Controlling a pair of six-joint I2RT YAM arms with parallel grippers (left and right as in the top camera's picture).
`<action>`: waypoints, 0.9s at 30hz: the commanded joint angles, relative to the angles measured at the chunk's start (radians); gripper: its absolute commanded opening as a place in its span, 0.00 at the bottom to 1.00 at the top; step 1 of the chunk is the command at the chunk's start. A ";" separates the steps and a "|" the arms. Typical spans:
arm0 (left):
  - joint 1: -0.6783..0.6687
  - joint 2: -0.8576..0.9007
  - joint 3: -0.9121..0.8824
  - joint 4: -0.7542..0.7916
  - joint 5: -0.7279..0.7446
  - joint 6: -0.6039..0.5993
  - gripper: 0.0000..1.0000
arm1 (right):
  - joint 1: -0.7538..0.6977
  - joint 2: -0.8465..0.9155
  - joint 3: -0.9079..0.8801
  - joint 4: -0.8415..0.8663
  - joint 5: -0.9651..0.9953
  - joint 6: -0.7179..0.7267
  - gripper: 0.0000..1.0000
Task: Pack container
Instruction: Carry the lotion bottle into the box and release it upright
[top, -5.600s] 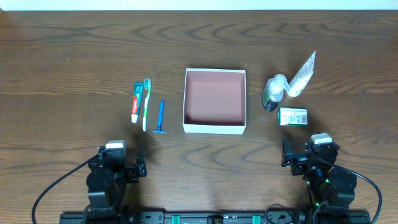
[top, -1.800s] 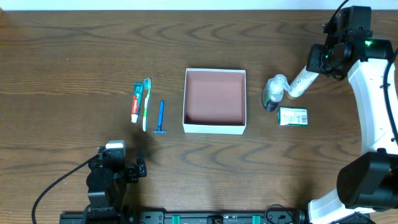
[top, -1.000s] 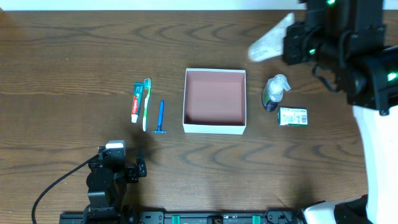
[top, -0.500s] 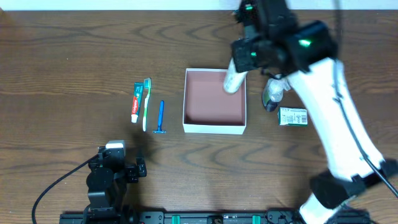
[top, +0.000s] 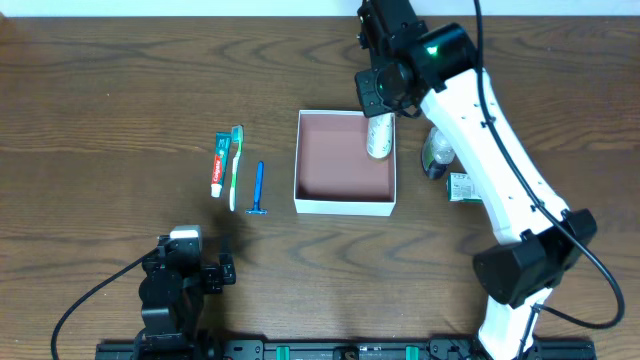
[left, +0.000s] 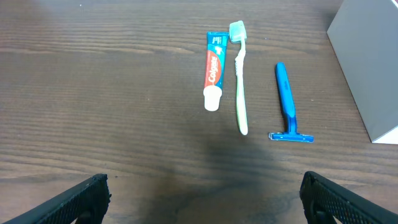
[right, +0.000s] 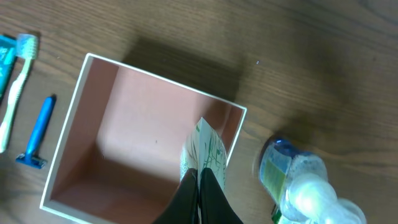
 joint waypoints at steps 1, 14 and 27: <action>-0.003 -0.006 -0.004 0.004 -0.001 -0.008 0.98 | -0.003 0.018 0.021 0.018 0.023 0.014 0.01; -0.003 -0.006 -0.004 0.004 -0.001 -0.008 0.98 | -0.021 0.040 0.019 0.095 0.013 0.032 0.31; -0.003 -0.006 -0.004 0.004 -0.001 -0.008 0.98 | -0.063 -0.056 0.020 0.080 0.001 0.032 0.50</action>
